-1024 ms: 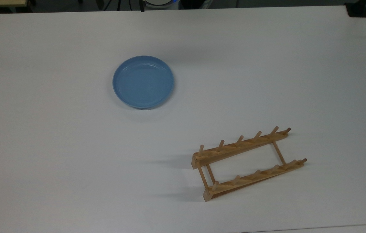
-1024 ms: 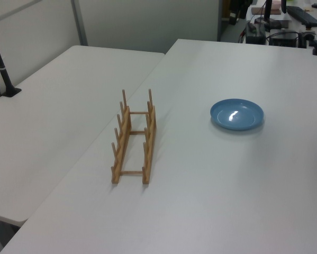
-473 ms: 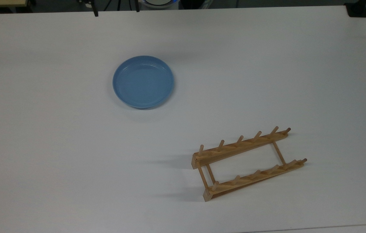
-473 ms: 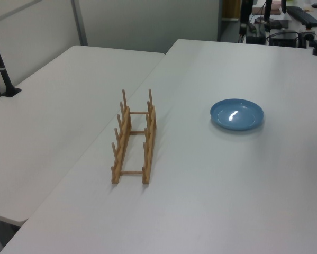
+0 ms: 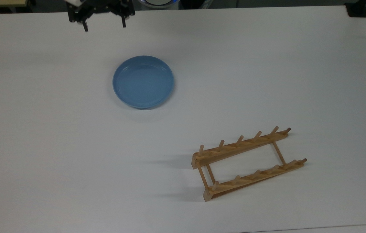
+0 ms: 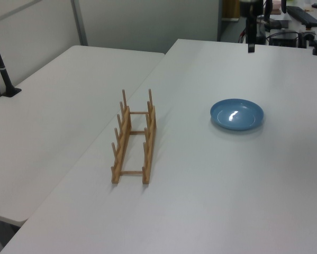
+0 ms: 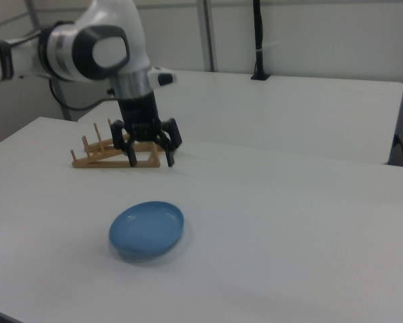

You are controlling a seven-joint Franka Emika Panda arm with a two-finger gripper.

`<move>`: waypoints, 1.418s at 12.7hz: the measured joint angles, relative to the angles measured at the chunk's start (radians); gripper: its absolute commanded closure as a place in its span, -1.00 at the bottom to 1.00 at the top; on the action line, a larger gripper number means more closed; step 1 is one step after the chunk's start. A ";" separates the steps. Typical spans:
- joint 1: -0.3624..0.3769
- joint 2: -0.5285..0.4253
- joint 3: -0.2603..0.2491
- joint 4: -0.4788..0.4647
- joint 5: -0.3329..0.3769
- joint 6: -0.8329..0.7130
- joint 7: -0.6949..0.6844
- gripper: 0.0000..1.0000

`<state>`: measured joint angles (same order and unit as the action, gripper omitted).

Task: Place plate in plate rack
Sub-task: 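Lower the open gripper onto the blue plate's rim and close it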

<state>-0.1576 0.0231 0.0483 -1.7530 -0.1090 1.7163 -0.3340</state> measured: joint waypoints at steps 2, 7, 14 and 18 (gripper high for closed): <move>-0.005 0.044 -0.001 -0.080 0.000 0.120 -0.004 -1.00; -0.010 0.197 -0.001 -0.103 -0.010 0.220 -0.004 -1.00; -0.027 0.335 -0.003 -0.104 -0.051 0.321 -0.001 0.04; -0.030 0.352 -0.003 -0.099 -0.052 0.346 0.119 1.00</move>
<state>-0.1877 0.3748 0.0450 -1.8517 -0.1609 2.0623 -0.2148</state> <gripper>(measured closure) 0.674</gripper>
